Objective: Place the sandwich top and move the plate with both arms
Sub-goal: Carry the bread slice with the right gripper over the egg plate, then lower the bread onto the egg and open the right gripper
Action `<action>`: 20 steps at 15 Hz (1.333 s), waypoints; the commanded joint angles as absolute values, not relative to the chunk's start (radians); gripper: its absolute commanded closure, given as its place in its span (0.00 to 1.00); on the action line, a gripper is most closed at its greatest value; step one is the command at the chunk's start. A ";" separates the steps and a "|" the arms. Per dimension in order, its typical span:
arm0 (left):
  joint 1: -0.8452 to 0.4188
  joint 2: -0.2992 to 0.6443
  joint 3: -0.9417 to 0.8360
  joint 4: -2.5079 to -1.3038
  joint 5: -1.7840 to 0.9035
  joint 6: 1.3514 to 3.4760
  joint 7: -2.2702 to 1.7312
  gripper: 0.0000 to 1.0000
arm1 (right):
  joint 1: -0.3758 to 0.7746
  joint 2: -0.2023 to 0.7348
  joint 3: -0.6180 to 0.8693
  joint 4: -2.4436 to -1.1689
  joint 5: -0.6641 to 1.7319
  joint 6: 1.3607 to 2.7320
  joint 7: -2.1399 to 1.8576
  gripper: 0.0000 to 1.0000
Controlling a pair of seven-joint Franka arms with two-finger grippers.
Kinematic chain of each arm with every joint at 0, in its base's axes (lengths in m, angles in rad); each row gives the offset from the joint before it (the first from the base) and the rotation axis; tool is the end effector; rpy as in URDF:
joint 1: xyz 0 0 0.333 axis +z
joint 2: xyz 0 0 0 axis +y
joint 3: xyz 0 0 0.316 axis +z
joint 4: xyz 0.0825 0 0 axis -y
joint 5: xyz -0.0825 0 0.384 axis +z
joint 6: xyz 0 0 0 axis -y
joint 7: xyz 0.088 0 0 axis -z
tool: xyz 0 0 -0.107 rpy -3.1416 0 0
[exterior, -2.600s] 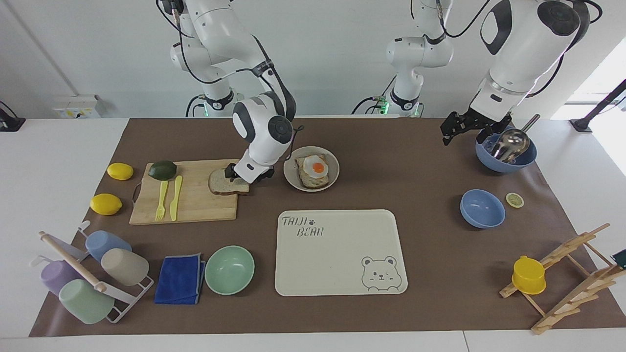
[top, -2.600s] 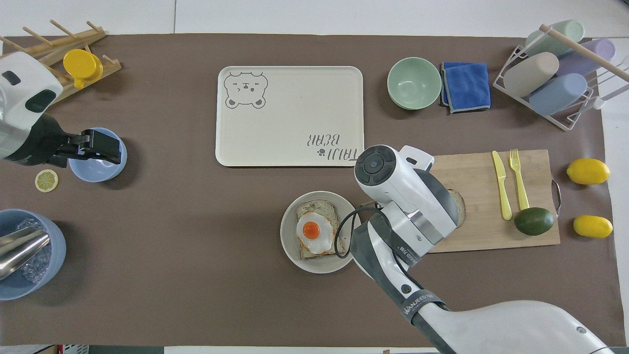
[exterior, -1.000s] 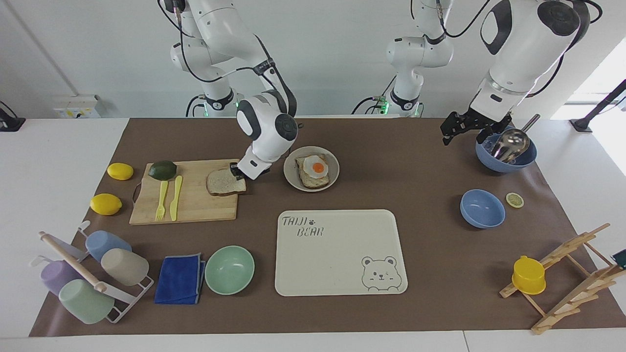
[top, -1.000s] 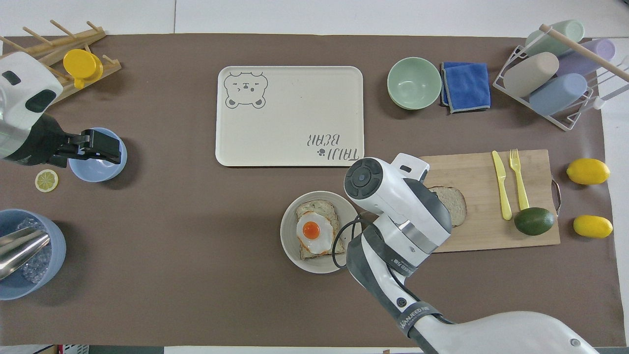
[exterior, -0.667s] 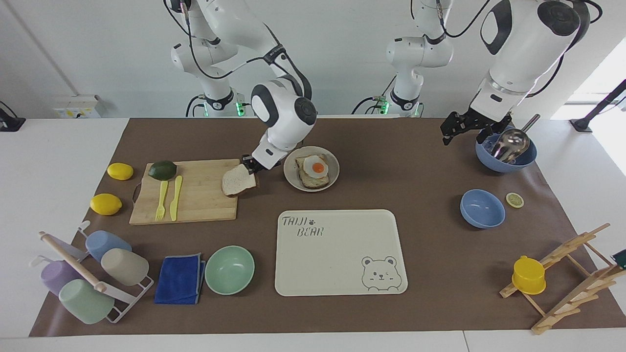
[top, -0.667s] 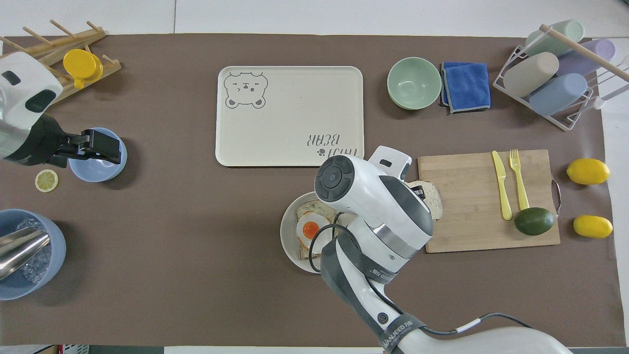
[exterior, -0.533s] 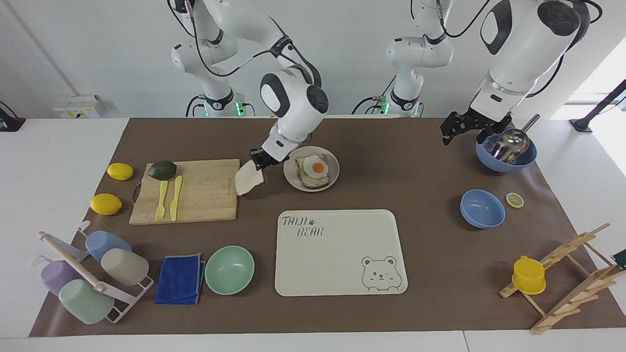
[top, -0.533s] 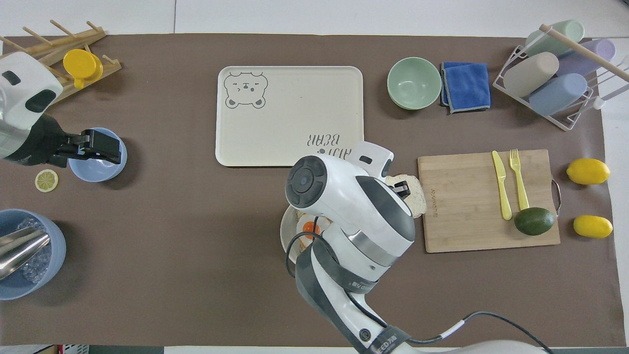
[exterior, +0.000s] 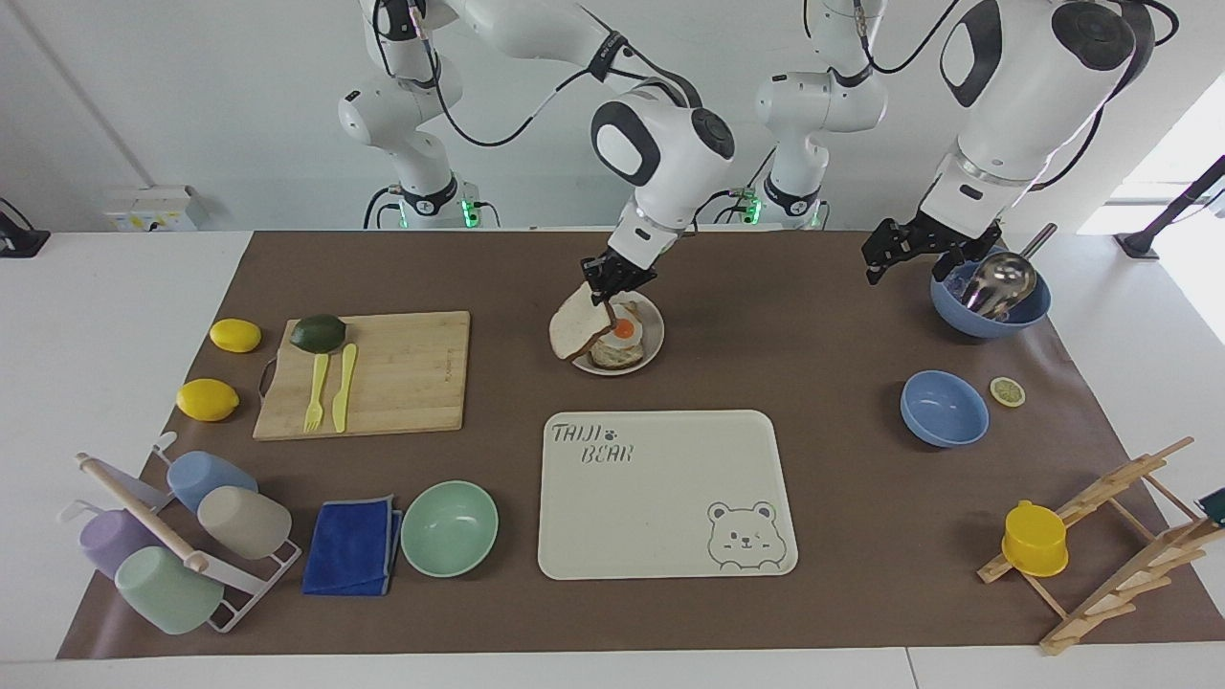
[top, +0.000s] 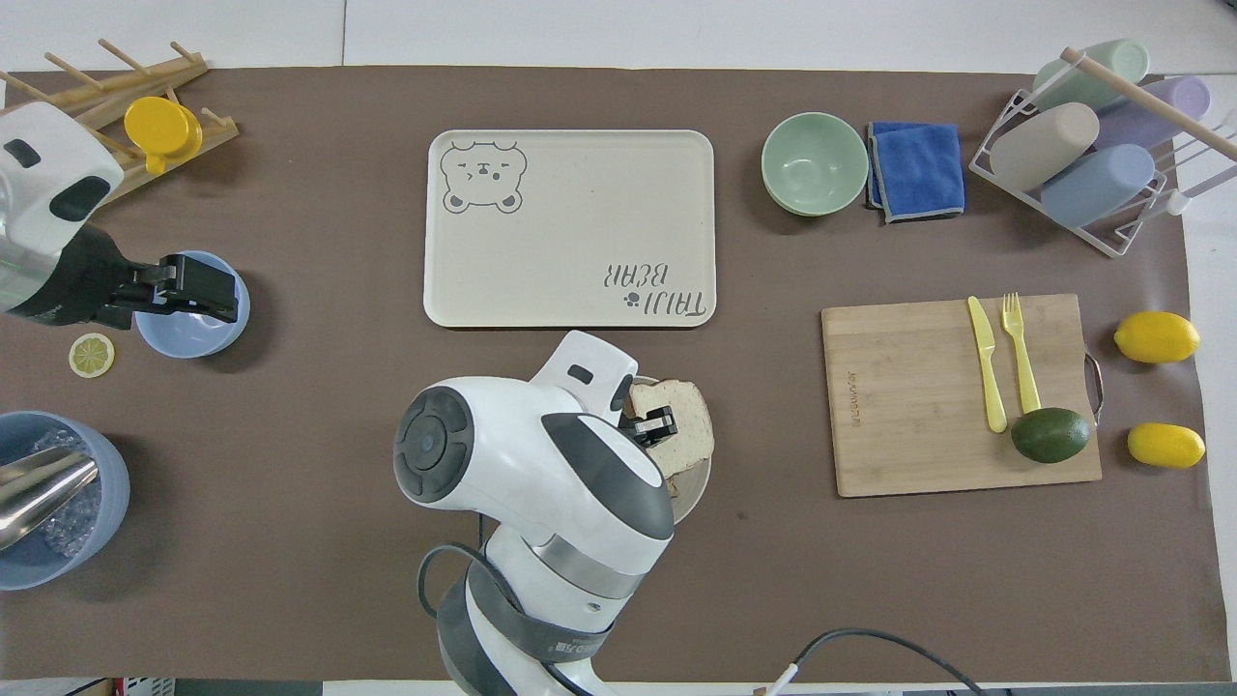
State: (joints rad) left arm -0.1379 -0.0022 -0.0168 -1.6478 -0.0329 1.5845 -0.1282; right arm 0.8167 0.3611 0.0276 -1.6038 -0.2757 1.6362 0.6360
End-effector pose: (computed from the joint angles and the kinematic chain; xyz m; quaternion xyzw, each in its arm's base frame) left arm 0.5451 -0.0885 0.5906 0.9993 -0.0125 -0.0326 0.0119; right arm 0.4372 0.4479 0.4019 0.9693 0.1327 -0.0327 0.2044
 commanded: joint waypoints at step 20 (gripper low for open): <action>-0.137 -0.014 -0.015 -1.657 -0.017 1.582 -0.124 0.00 | 0.815 0.351 0.023 -1.638 -0.109 1.787 0.681 0.00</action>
State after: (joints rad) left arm -0.1379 -0.0022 -0.0168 -1.6478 -0.0329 1.5845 -0.1282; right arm 0.8378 0.3933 0.0222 -1.6258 -0.1427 1.7661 0.6709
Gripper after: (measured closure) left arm 0.000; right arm 0.317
